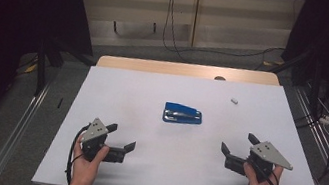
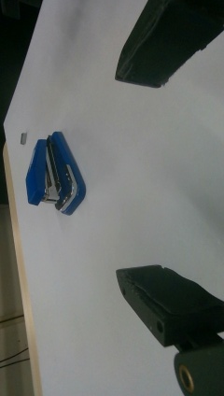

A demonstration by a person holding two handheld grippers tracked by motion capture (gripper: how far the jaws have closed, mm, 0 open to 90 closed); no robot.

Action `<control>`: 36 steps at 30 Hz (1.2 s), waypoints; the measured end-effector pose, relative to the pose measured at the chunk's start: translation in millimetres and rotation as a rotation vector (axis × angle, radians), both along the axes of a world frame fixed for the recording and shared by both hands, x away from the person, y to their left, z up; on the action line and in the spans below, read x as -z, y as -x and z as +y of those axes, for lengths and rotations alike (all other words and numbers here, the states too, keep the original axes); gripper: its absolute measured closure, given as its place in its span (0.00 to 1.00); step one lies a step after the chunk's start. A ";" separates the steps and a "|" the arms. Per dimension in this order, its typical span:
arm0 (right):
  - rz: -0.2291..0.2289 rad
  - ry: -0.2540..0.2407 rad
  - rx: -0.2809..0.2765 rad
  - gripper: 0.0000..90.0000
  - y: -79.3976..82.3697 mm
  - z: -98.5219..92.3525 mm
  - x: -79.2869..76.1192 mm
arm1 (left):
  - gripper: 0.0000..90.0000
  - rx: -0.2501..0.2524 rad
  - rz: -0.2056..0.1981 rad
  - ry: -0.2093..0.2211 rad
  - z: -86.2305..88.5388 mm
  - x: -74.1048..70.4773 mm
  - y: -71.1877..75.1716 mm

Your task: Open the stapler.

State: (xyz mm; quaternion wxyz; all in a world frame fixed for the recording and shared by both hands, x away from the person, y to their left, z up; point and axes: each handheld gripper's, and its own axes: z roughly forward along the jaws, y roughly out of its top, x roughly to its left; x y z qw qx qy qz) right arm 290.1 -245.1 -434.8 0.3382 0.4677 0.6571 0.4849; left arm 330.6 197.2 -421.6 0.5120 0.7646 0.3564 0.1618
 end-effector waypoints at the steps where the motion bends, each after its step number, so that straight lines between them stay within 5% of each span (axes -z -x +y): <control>1: 0.000 0.000 0.000 0.08 0.0 0.0 0.0 | 0.07 0.000 0.000 0.000 0.0 0.0 0.0; 13: -0.010 0.005 -0.113 0.03 -19.6 26.0 -6.2 | 0.06 0.057 -0.037 -0.001 -20.0 -3.2 -13.7; 36: -0.009 -0.025 -0.205 0.06 -57.1 57.2 -14.7 | 0.05 0.083 -0.066 -0.027 -55.0 -9.9 -55.7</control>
